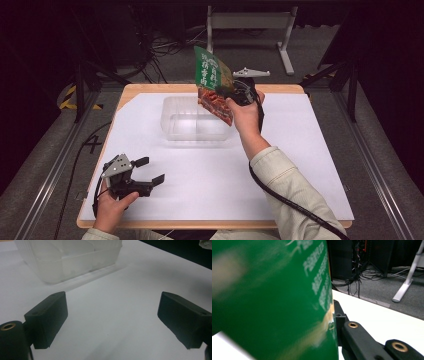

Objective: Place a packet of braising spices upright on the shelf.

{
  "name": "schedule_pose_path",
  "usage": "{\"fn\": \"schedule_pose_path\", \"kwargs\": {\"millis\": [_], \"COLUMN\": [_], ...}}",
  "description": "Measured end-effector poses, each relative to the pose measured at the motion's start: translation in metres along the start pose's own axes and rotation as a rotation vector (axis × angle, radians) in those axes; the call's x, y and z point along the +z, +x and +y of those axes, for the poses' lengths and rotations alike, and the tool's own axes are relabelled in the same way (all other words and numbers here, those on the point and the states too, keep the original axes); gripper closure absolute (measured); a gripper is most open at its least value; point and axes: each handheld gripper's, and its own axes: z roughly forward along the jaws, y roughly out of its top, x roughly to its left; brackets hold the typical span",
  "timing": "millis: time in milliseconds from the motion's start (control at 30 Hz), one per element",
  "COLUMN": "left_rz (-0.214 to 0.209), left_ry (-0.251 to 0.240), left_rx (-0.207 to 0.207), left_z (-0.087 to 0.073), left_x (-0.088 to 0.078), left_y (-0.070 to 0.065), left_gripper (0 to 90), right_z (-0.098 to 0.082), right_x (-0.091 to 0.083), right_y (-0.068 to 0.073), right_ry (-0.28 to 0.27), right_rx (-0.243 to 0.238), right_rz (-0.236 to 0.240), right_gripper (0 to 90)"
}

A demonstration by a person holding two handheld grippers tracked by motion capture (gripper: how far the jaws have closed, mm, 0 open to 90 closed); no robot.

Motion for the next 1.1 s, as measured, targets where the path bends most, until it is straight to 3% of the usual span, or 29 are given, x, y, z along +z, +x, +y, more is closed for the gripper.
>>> {"fn": "schedule_pose_path", "kwargs": {"millis": [500, 1100], "left_rz": [0.018, 0.018], "left_ry": [0.002, 0.004], "left_rx": [-0.002, -0.005], "left_z": [-0.006, -0.008], "left_x": [-0.008, -0.01], "left_y": [-0.002, -0.003], "left_gripper": [10.2, 10.2], "right_z": [-0.005, -0.019], "right_x": [0.014, 0.029], "right_y": [0.004, 0.006], "right_ry": [-0.012, -0.015], "right_rx": [0.033, 0.034], "right_rz": [-0.064, -0.075], "right_gripper": [89.6, 89.6]}}
